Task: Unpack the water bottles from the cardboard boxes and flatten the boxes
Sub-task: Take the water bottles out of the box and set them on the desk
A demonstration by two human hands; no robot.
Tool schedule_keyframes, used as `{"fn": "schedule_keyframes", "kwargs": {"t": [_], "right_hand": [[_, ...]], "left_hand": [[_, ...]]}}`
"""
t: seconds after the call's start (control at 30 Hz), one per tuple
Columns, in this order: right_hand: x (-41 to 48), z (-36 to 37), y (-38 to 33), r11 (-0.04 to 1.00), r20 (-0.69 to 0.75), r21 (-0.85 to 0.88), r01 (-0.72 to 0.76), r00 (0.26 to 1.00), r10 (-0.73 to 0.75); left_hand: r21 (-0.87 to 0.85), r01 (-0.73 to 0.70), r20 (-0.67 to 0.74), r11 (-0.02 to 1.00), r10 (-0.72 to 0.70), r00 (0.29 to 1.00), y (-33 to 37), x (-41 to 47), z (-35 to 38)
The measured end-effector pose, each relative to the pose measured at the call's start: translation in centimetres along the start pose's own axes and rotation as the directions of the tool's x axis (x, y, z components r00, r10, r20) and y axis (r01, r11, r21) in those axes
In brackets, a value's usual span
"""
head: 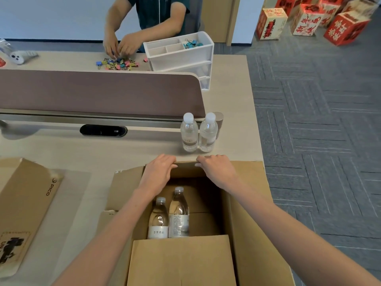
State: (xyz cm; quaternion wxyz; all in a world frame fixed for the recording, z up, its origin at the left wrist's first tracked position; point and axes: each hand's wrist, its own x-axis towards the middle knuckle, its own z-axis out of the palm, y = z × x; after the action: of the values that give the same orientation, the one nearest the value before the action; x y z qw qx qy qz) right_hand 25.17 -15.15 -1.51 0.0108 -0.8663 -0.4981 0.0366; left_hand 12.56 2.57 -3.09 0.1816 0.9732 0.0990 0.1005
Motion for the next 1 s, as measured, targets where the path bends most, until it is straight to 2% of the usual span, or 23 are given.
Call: {"fn": "schedule_keyframes", "kwargs": {"t": [0.17, 0.3, 0.47, 0.53, 0.6, 0.7, 0.83, 1.0], "right_hand": [[-0.5, 0.3, -0.6, 0.995, -0.038, 0.091, -0.031, 0.999, 0.035], [-2.7, 0.2, -1.2, 0.988, -0.126, 0.152, -0.018, 0.991, 0.038], [-7.0, -0.5, -2.6, 0.965, -0.187, 0.249, -0.086, 0.973, 0.135], [-8.8, -0.6, -3.4, 0.947, -0.161, 0.305, -0.103, 0.974, 0.158], [-10.2, -0.4, -4.3, 0.92, -0.115, 0.374, -0.119, 0.978, 0.173], [-12.0, -0.7, -6.0, 0.845, 0.064, 0.498, -0.194, 0.98, 0.187], [-14.3, -2.1, -7.9, 0.828, 0.279, 0.482, -0.288, 0.946, 0.166], [-16.3, -3.6, -9.5, 0.801, 0.323, 0.469, -0.372, 0.916, 0.237]], "left_hand": [[0.026, -0.031, 0.003, 0.999, 0.031, 1.0, -0.4, -0.2, -0.6], [0.034, -0.068, 0.047, 0.997, 0.066, 0.997, -1.0, -0.9, -1.5], [0.009, -0.115, 0.07, 0.993, 0.114, 0.991, -1.2, -3.7, -2.5], [-0.037, -0.135, 0.052, 0.99, 0.137, 0.989, -1.1, -5.3, -2.9], [-0.134, -0.122, 0.091, 0.983, 0.135, 0.987, -0.7, -7.2, -3.2], [-0.207, -0.104, 0.198, 0.973, 0.146, 0.969, -0.1, -10.0, -3.6], [-0.218, -0.119, 0.306, 0.969, 0.184, 0.934, 0.3, -12.4, -4.3], [-0.219, -0.133, 0.349, 0.967, 0.205, 0.914, 0.9, -14.0, -5.4]]}}
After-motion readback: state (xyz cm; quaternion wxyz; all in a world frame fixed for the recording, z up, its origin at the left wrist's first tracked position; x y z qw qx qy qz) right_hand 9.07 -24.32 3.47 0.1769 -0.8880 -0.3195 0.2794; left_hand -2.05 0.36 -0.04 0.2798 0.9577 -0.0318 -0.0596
